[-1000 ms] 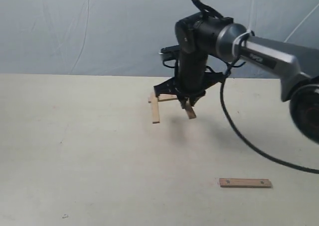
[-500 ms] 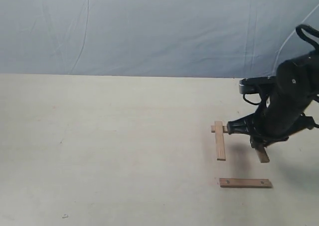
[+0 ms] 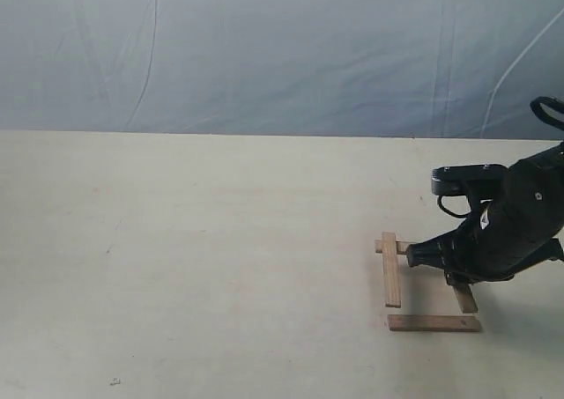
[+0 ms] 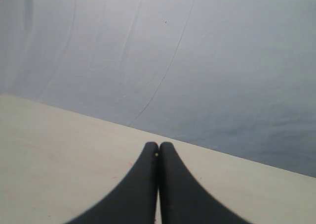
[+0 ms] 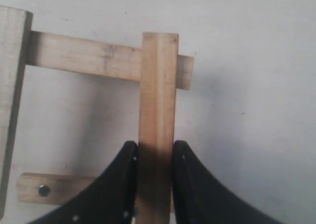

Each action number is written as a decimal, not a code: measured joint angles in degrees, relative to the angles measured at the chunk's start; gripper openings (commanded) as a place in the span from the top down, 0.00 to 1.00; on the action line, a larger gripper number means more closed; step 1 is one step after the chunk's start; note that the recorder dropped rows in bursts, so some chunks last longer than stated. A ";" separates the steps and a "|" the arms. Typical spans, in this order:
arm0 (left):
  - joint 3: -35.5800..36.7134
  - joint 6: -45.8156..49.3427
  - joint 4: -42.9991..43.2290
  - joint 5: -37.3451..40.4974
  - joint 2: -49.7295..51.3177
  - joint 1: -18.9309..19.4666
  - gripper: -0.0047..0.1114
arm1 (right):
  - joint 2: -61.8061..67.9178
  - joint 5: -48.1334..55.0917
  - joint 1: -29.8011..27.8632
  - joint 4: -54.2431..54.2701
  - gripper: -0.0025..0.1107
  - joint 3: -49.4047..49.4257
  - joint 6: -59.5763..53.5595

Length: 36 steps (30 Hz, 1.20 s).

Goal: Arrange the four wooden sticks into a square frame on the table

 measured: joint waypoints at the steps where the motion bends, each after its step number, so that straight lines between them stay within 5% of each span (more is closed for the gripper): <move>1: 0.00 0.00 0.00 0.00 0.00 0.00 0.96 | 0.00 -0.11 0.00 -0.47 0.99 0.00 0.00; 36: 0.00 0.00 0.00 0.00 0.00 0.00 0.96 | 6.16 1.68 0.46 1.12 0.99 -5.60 -0.63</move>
